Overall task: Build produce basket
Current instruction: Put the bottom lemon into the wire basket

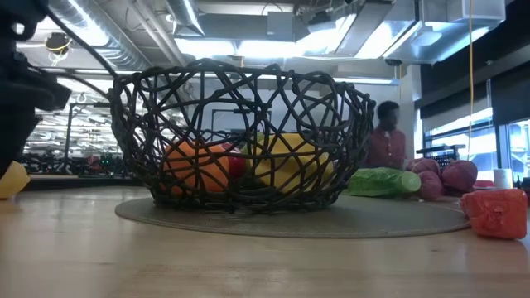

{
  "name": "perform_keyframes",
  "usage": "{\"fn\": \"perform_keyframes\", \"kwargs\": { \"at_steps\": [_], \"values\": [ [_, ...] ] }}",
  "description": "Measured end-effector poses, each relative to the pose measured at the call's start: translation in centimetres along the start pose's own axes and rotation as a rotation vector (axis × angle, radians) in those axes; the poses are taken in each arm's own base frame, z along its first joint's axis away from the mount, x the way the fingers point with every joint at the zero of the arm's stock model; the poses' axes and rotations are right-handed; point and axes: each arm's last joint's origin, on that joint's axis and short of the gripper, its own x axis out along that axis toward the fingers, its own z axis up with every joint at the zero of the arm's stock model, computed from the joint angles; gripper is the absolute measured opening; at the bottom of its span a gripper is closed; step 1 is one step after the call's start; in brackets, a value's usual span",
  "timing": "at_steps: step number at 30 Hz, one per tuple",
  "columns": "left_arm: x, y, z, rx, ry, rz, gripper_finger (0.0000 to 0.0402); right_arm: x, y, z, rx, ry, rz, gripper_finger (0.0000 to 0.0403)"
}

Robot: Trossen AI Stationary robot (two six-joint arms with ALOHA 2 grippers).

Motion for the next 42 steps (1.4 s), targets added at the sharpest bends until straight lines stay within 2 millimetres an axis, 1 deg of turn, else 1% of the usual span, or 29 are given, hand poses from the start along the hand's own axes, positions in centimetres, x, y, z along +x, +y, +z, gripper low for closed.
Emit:
{"fn": "perform_keyframes", "kwargs": {
  "at_steps": [4, 12, 23, 27, 36, 39, 42],
  "values": [
    [0.9, 0.4, 0.0, -0.013, 0.0, 0.001, 0.0299, 0.0, 0.0, 0.1, -0.005, -0.007, -0.004, 0.0177],
    [0.9, 0.1, -0.1, -0.012, 0.003, -0.031, 0.0299, 0.0, 0.0, 0.1, -0.001, -0.008, -0.004, 0.0177],
    [1.8, -0.1, -0.2, -0.004, -0.029, 0.032, 0.0296, 0.0, 0.0, 0.1, -0.001, -0.008, -0.004, 0.0177],
    [2.2, -0.2, -0.3, 0.001, -0.018, 0.061, 0.0276, 0.0, 0.0, 0.1, 0.002, -0.007, -0.004, 0.0177],
    [2.3, -0.6, -0.4, -0.016, 0.004, 0.032, 0.0195, 0.0, -0.1, 0.1, -0.001, -0.012, -0.007, 0.0177],
    [2.1, -0.8, -0.4, -0.021, 0.01, 0.022, 0.0184, 0.0, -0.1, 0.1, -0.001, -0.012, -0.007, 0.0177],
    [1.3, -1.4, -0.5, -0.023, 0.019, 0.0, 0.018, 0.0, -0.1, 0.1, -0.001, -0.012, -0.007, 0.0177]
  ]
}}
